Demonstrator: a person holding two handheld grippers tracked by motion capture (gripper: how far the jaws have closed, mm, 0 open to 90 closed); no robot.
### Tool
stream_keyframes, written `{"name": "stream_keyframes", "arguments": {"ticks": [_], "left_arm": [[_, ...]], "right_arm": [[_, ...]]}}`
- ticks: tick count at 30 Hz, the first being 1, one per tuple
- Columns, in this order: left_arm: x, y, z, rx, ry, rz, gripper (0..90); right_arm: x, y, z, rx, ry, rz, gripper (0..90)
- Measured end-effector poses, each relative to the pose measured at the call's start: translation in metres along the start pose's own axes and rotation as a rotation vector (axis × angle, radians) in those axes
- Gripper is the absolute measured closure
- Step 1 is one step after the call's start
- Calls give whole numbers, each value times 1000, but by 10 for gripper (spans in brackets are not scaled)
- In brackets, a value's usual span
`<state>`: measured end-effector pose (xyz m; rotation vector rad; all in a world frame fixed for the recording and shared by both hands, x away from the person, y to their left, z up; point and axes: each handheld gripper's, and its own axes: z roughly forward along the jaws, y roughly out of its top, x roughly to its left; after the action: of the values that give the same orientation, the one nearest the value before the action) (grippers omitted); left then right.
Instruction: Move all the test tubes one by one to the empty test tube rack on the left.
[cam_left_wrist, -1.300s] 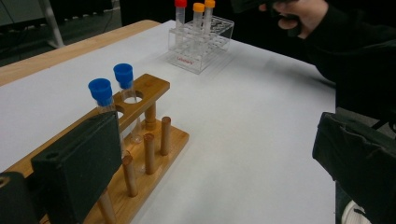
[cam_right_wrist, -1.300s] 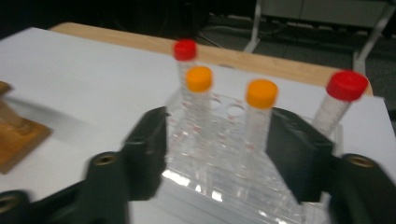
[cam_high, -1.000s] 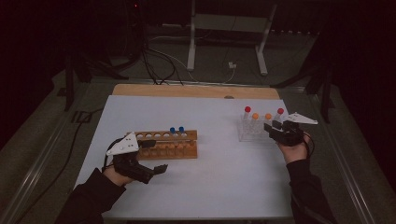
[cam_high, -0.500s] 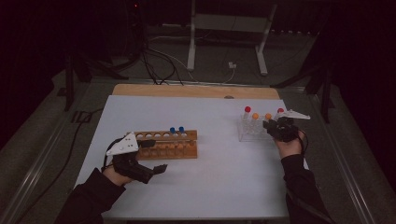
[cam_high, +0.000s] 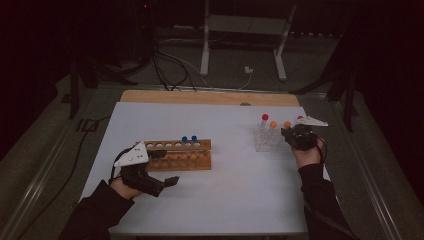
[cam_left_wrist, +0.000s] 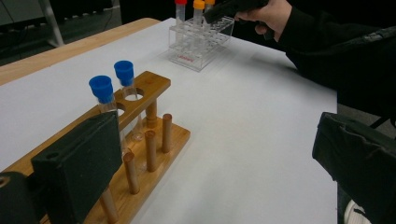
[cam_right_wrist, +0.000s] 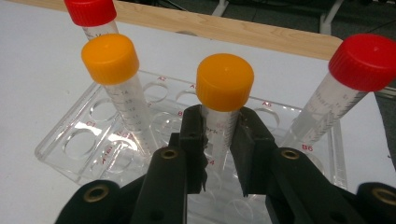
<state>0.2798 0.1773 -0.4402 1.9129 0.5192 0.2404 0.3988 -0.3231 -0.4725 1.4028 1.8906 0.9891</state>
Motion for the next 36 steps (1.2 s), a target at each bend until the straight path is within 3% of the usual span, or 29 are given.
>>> {"name": "stream_keyframes", "arguments": {"ticks": [8, 19, 27, 36], "left_arm": [[0, 0, 0, -3, -2, -2, 24], [0, 1, 0, -3, -7, -2, 24], [-1, 2, 0, 2, -15, 1, 25], [-3, 3, 1, 8, -19, 5, 25]], "right_arm": [[-1, 11, -12, -28, 4, 4, 743], [4, 32, -39, -79, -9, -41, 743], [13, 39, -60, -101, 24, -60, 743], [37, 30, -70, -92, 97, -97, 743]]}}
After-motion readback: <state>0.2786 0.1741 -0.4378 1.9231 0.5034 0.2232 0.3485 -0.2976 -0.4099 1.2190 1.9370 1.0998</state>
